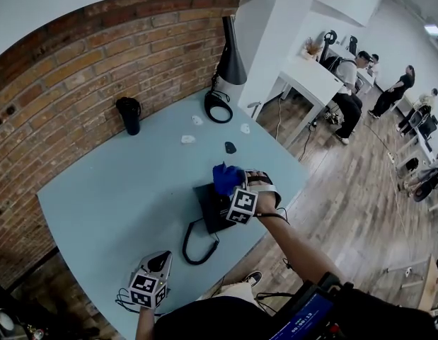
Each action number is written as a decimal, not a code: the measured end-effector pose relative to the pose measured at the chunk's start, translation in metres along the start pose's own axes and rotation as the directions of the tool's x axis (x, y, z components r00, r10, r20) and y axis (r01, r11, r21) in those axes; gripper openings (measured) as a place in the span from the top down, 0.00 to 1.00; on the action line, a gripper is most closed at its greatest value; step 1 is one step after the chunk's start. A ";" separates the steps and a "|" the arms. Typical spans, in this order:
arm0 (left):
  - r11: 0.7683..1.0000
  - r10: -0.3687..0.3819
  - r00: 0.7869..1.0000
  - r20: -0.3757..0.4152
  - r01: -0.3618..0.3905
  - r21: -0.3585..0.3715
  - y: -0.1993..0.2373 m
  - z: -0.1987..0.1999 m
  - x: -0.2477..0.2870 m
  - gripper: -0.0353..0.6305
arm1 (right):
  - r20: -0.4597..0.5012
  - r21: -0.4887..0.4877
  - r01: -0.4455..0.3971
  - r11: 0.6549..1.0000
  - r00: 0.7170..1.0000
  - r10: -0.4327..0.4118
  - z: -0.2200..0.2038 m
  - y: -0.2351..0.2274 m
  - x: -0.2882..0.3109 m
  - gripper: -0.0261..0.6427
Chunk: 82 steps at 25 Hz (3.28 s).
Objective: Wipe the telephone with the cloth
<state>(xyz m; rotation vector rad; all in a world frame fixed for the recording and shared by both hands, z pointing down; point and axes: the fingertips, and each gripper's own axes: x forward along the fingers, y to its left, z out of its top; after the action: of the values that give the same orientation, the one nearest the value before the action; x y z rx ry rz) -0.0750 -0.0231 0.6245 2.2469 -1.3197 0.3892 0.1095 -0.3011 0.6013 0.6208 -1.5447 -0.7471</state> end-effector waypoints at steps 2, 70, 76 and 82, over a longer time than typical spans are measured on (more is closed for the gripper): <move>1.000 -0.004 1.000 -0.005 0.004 0.000 -0.001 -0.001 0.002 0.94 | 0.000 -0.021 -0.058 0.998 0.998 0.058 0.006 0.022 0.010 0.87; 0.997 -0.052 0.999 0.017 0.051 0.053 -0.015 -0.002 0.011 0.94 | 0.037 -0.063 -0.450 0.891 0.891 0.452 0.034 0.194 -0.015 0.89; 0.997 -0.050 0.998 0.025 0.048 0.059 -0.015 0.000 0.011 0.94 | 0.035 -0.044 -0.460 0.887 0.886 0.462 0.030 0.206 -0.020 0.89; 0.994 -0.066 0.997 0.036 0.063 0.090 -0.018 0.011 0.018 0.94 | 0.028 -0.031 -0.471 0.882 0.881 0.472 0.027 0.214 -0.025 0.89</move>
<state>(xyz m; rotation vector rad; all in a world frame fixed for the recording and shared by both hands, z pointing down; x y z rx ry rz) -0.0510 -0.0351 0.6185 2.3751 -1.2684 0.3896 0.0929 -0.1408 0.7473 0.1930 -1.6306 -0.4018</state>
